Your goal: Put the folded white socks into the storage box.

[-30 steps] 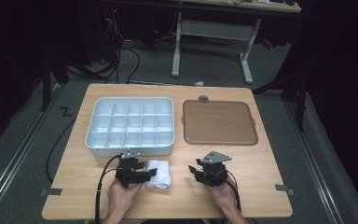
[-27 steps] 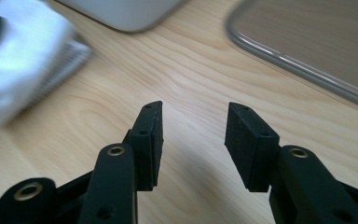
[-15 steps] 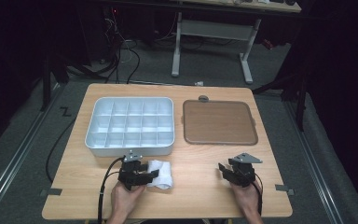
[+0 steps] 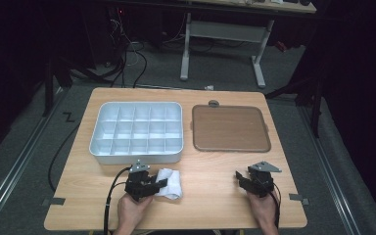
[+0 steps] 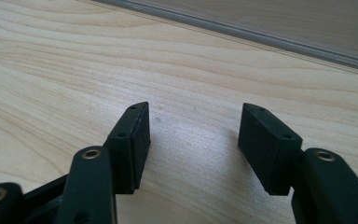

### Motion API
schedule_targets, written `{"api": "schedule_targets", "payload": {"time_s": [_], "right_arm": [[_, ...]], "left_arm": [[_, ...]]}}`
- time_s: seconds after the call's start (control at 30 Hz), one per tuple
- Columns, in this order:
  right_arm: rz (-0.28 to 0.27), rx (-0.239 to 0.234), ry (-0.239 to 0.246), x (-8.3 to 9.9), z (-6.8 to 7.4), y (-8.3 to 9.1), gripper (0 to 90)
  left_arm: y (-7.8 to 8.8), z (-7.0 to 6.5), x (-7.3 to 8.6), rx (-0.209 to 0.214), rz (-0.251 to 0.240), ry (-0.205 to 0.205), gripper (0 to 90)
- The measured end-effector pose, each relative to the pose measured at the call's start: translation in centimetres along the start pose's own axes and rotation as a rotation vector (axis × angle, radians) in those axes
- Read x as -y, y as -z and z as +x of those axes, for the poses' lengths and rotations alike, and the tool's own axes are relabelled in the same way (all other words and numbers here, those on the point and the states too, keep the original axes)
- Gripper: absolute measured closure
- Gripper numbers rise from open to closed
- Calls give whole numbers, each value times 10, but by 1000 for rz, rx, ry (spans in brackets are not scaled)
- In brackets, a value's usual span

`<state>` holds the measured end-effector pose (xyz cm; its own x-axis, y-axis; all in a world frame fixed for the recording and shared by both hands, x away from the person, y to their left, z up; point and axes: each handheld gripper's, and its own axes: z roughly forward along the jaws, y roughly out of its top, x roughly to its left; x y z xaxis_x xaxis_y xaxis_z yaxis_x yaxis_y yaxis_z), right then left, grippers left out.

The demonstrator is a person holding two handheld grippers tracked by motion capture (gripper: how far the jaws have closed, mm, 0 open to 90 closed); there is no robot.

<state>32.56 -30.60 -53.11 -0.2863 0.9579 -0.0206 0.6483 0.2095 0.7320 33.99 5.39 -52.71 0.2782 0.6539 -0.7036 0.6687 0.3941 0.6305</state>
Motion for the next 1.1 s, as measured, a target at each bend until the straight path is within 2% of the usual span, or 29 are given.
{"api": "schedule_targets", "payload": {"time_s": [0.13,0.2,0.37,0.53,0.8,0.93,1.1], "right_arm": [[1,-2,0,0,0,0,423],[2,-2,-1,0,1,0,417],[2,-5,1,0,1,0,408],[3,-8,5,0,1,0,398],[3,-9,6,0,1,0,397],[3,-9,5,0,1,0,396],[4,-11,6,0,1,0,391]], "left_arm": [[1,-1,0,8,4,-4,674],[1,-1,0,8,6,-21,686],[1,-2,0,12,7,-20,703],[1,-4,-2,9,22,-42,711],[2,-4,-4,14,28,-25,718],[3,-9,-7,11,32,-54,722],[4,-12,-9,17,39,-60,723]]}}
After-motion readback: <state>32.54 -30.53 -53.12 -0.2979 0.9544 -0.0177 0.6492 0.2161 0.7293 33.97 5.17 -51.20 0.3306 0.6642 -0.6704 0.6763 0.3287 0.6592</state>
